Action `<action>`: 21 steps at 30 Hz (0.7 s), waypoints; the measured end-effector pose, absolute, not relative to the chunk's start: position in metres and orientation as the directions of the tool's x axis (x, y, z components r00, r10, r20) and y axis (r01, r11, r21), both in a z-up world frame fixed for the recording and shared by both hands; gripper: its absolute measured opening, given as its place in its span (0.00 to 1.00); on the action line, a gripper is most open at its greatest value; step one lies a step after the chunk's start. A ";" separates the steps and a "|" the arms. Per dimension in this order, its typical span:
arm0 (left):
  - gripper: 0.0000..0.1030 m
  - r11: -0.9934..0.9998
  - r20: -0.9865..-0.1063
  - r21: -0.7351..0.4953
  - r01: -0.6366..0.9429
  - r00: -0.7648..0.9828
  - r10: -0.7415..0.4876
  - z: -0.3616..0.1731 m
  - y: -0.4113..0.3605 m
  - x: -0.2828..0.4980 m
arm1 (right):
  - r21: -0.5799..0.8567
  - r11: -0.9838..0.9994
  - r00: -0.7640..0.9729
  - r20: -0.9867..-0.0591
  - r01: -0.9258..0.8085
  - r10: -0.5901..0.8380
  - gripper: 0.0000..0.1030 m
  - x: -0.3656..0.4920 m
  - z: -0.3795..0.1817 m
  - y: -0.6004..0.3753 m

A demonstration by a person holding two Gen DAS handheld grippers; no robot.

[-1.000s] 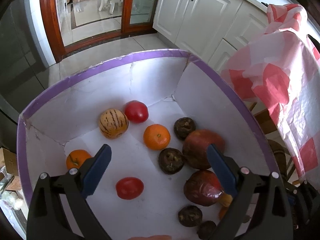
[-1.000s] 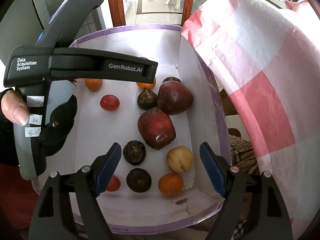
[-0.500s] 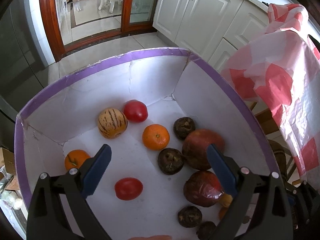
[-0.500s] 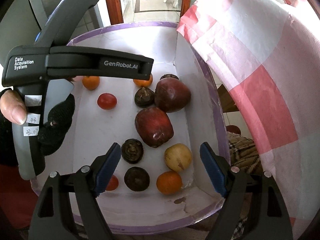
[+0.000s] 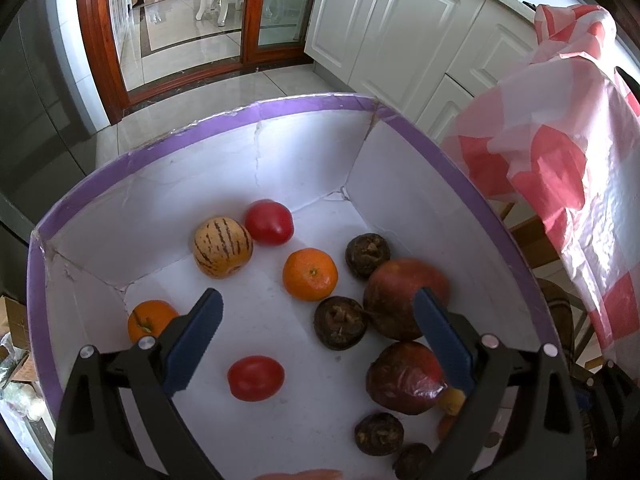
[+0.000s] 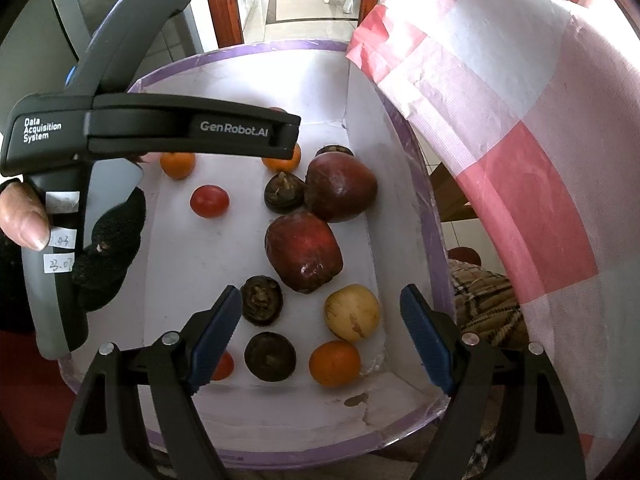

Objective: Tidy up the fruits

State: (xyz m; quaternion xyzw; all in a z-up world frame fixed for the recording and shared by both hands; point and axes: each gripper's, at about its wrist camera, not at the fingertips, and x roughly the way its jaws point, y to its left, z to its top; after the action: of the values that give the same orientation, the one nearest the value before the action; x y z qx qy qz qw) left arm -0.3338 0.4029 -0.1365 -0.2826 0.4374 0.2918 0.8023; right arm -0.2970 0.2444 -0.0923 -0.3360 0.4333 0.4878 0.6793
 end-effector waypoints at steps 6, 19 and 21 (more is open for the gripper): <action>0.94 0.671 -0.867 -0.198 -0.715 0.447 0.221 -0.136 0.403 -0.334 | -0.033 0.297 0.148 -0.917 -0.954 0.372 0.77 -0.297 -0.093 0.244; 0.94 0.671 -0.868 -0.196 -0.715 0.445 0.220 -0.137 0.402 -0.333 | -0.027 0.297 0.139 -0.921 -0.955 0.363 0.77 -0.297 -0.096 0.245; 0.94 0.671 -0.868 -0.196 -0.715 0.445 0.220 -0.137 0.402 -0.333 | -0.027 0.297 0.139 -0.921 -0.955 0.363 0.77 -0.296 -0.096 0.245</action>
State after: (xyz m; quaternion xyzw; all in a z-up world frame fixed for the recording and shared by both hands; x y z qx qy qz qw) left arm -0.3330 0.4017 -0.1370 -0.2819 0.4388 0.2915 0.8019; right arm -0.2961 0.2447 -0.0958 -0.3372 0.4386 0.4878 0.6752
